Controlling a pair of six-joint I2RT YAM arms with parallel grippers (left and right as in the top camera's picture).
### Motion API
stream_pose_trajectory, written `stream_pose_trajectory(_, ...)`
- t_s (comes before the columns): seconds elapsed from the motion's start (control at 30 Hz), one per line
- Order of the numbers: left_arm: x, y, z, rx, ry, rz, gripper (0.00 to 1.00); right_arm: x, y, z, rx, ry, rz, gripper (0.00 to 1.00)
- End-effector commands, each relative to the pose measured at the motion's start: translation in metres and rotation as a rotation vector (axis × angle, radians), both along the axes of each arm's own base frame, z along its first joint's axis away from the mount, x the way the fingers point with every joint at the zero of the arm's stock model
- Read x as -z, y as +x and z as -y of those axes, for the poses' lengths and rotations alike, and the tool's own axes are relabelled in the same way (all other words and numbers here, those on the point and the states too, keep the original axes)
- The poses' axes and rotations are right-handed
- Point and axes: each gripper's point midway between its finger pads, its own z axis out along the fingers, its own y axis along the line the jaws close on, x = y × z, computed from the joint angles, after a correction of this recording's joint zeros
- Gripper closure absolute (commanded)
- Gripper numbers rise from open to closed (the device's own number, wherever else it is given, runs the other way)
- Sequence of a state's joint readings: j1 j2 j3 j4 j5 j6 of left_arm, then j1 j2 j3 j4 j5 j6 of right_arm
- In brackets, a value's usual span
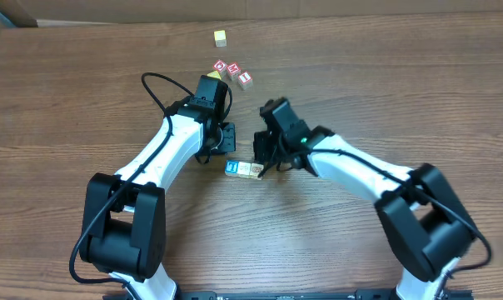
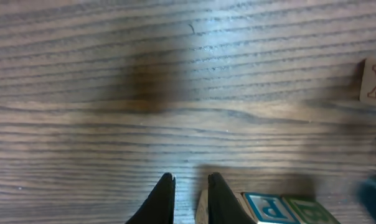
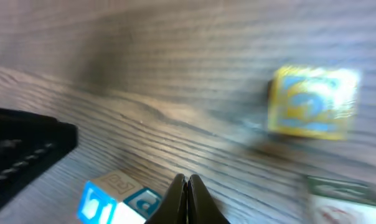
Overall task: Flip 5 blocks
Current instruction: 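Carry the violin block with the right gripper to the row's right end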
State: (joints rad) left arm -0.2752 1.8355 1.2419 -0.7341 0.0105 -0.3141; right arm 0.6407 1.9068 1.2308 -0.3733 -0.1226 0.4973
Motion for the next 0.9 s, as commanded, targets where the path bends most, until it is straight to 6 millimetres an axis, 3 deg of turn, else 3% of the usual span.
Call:
stream_pose_trajectory(0.0,0.006,-0.001,-0.005,-0.012,0.023,-0.004,0.87,-0.07,0.032,0.015,0.075,0.038,0.119,0.95)
stream_pose_trajectory(0.03,0.006,-0.001,-0.004,-0.011,0.019,-0.003,0.86,-0.075,0.034,0.021,0.09,0.029,0.108,0.92)
stream_pose_trajectory(0.13,0.006,0.0,-0.004,-0.012,0.02,-0.001,0.82,-0.08,0.042,0.048,0.144,-0.011,0.068,0.69)
stream_pose_trajectory(0.2,0.006,0.0,-0.004,-0.012,0.019,0.002,0.71,-0.075,0.042,0.062,0.169,-0.032,0.036,0.58)
stream_pose_trajectory(0.33,0.006,0.001,-0.004,-0.012,0.019,0.002,0.48,-0.052,0.025,0.078,0.15,-0.111,-0.054,0.47)
stream_pose_trajectory(0.5,0.0,0.006,-0.014,-0.083,-0.002,-0.001,0.37,-0.015,0.001,0.075,0.094,-0.189,-0.124,0.39)
stream_pose_trajectory(0.77,-0.046,0.032,-0.073,-0.251,-0.012,0.015,0.36,0.028,-0.006,0.075,0.083,-0.334,-0.127,0.4)
stream_pose_trajectory(0.8,-0.051,0.034,-0.079,-0.266,-0.019,0.018,0.33,0.031,-0.006,0.073,0.081,-0.335,-0.127,0.4)
stream_pose_trajectory(0.83,-0.053,0.035,-0.083,-0.279,-0.027,0.02,0.22,0.034,-0.005,0.073,0.081,-0.335,-0.127,0.4)
stream_pose_trajectory(0.87,-0.054,0.036,-0.088,-0.29,-0.027,0.023,0.0,0.038,-0.004,0.072,0.08,-0.337,-0.131,0.41)
